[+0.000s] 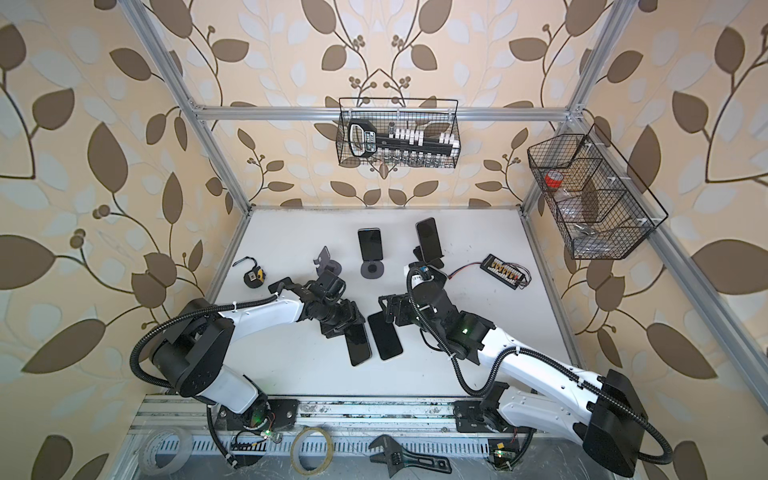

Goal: Remove the phone from the phone stand
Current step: 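Set the teal phone flat on the table beside the silver phone with the left gripper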

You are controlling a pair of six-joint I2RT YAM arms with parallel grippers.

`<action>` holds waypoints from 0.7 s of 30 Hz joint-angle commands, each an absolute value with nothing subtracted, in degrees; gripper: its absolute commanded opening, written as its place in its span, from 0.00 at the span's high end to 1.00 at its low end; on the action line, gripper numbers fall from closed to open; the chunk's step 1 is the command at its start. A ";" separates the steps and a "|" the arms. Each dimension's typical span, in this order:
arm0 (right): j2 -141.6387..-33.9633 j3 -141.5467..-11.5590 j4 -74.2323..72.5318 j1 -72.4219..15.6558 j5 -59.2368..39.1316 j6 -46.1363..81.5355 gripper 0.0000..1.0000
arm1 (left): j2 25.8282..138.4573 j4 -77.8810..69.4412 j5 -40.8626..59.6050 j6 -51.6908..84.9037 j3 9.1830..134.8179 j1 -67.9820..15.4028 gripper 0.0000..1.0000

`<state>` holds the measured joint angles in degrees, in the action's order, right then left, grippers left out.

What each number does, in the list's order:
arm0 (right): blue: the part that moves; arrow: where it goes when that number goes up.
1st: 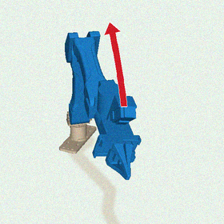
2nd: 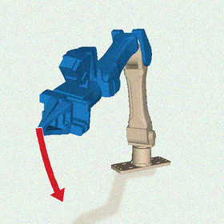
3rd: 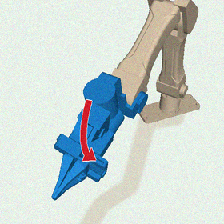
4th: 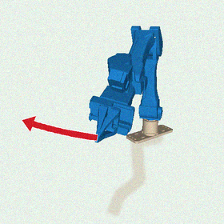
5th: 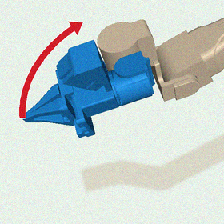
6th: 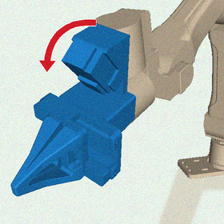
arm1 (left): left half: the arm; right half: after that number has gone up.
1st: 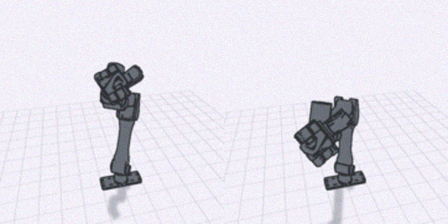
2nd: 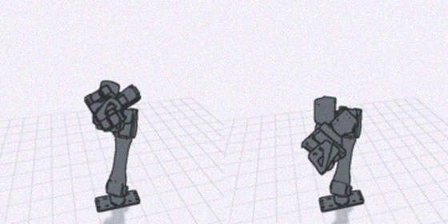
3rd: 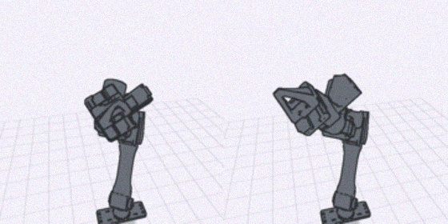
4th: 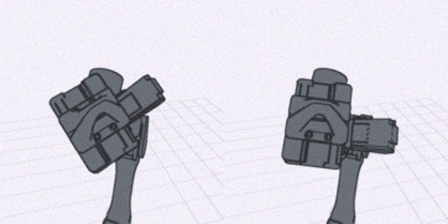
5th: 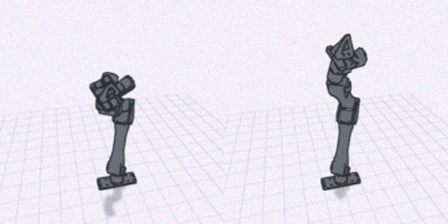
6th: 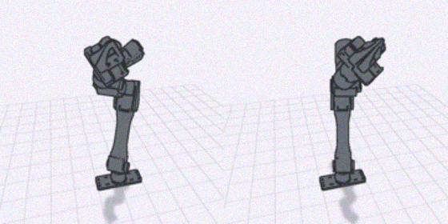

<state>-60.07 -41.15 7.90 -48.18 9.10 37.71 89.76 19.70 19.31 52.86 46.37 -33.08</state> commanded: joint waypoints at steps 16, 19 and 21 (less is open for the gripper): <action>-56.44 -39.02 8.34 -47.39 11.33 37.84 0.13 | 93.02 24.54 17.43 52.21 44.80 -34.68 0.62; -56.16 -38.89 8.29 -47.46 11.44 37.92 0.13 | 92.25 25.84 15.83 52.12 44.47 -34.76 0.62; -56.06 -38.87 8.35 -47.44 11.61 37.79 0.12 | 91.91 26.74 14.95 52.18 44.17 -34.76 0.62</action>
